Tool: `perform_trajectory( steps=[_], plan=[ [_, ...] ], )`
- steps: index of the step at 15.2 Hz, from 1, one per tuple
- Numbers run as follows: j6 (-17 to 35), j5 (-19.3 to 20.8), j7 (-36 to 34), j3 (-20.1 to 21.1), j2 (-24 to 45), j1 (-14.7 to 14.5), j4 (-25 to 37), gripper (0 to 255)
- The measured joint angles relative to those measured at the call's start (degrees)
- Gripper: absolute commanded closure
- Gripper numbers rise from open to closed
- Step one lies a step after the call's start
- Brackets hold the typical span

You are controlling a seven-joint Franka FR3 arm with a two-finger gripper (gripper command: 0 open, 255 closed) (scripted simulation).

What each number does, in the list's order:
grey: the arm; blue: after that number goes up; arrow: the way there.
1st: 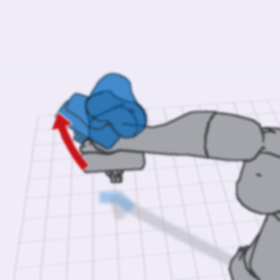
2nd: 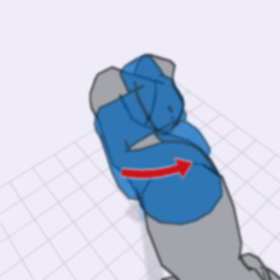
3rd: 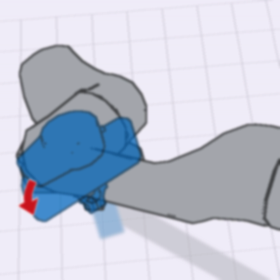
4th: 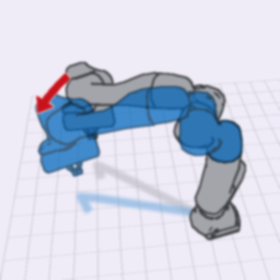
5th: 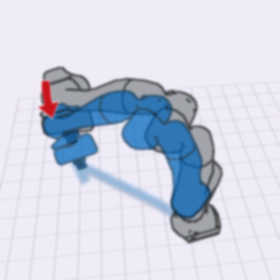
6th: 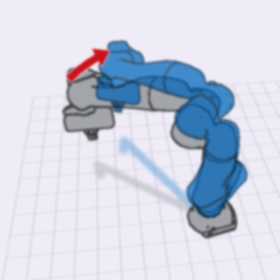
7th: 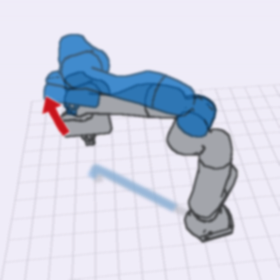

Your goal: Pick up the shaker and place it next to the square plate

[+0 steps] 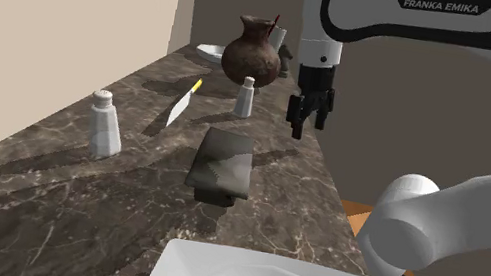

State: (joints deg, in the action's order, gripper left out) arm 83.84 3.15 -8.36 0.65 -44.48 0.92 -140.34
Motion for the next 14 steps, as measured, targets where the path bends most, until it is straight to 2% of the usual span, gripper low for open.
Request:
perform_trajectory(
  steps=[2, 7, 14],
  plan=[
    [0.42, -0.34, -0.49, 0.12, 0.69, 0.05, 0.56, 0],
    [3.88, -2.32, -3.70, -0.02, 8.76, 1.08, 8.10, 0],
    [6.62, -5.03, -8.22, -0.72, 21.23, 2.46, 22.52, 0]
  ],
)
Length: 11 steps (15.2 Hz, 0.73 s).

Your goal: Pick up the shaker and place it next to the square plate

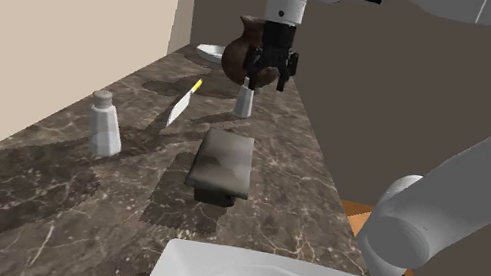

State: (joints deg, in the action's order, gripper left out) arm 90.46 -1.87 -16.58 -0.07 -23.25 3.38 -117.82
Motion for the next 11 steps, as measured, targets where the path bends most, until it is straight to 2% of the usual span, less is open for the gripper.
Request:
perform_trajectory(
  steps=[5, 7, 11],
  plan=[
    [0.87, -1.87, -3.14, -0.72, 7.80, 0.83, 10.37, 0],
    [1.90, -2.16, -3.49, -0.88, 8.87, 0.98, 10.96, 0],
    [4.87, -2.28, -3.52, -0.85, 8.65, 1.00, 7.93, 0]
  ],
)
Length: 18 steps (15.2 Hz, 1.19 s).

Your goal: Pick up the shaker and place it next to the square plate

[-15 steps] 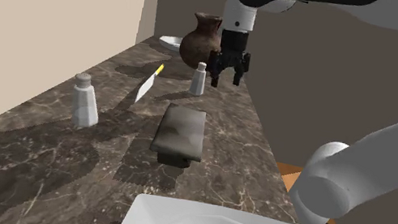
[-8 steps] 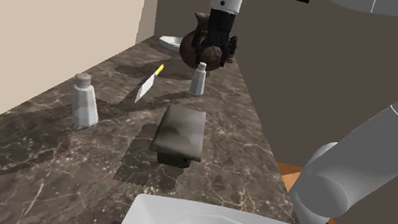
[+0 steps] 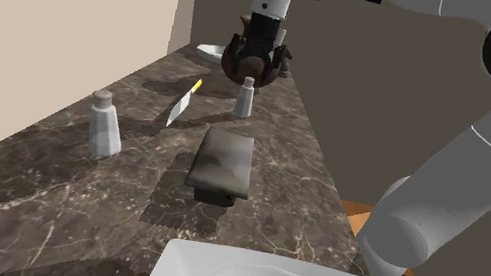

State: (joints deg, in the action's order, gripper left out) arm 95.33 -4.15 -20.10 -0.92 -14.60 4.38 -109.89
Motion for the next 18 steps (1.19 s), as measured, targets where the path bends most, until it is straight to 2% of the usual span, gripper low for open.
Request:
perform_trajectory(
  steps=[9, 10, 18],
  plan=[
    [1.99, -0.04, 0.00, 0.09, -0.16, -0.04, -2.11, 0],
    [1.99, -0.04, 0.00, 0.09, -0.16, -0.04, -2.11, 255],
    [2.03, -0.04, 0.00, 0.09, -0.19, -0.04, -2.11, 255]
  ],
)
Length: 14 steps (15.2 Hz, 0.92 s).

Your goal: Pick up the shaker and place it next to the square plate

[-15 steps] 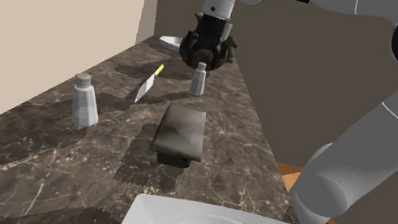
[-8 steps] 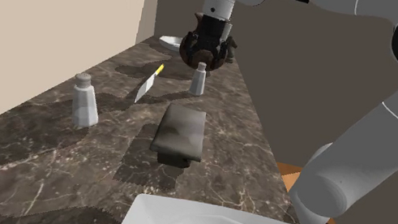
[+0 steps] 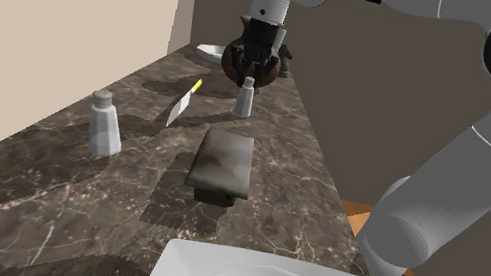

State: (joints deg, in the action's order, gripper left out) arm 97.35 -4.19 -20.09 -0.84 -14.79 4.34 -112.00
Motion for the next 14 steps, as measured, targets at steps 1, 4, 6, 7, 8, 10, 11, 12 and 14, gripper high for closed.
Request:
perform_trajectory(
  steps=[1, 4, 6, 7, 8, 10, 11, 12, 14],
  plan=[
    [0.01, 0.00, 0.00, 0.00, -0.01, 0.00, -0.01, 255],
    [-0.96, 0.01, -0.12, 0.03, 0.12, -0.02, 1.03, 255],
    [-2.36, 0.01, -0.18, 0.00, 0.38, -0.01, 2.69, 255],
    [-3.20, 0.03, -0.20, -0.03, 0.30, 0.00, 3.45, 255],
    [-3.93, 0.02, -0.32, 0.00, 0.61, -0.03, 4.50, 255],
    [-5.62, 0.02, -0.42, -0.01, 0.93, -0.03, 6.52, 255],
    [-6.31, 0.02, -0.47, -0.02, 1.05, -0.03, 7.33, 255],
    [-7.01, 0.02, -0.50, -0.03, 1.27, -0.03, 8.25, 255],
    [-8.66, 0.01, -0.62, -0.05, 1.84, -0.03, 10.46, 255]
  ],
)
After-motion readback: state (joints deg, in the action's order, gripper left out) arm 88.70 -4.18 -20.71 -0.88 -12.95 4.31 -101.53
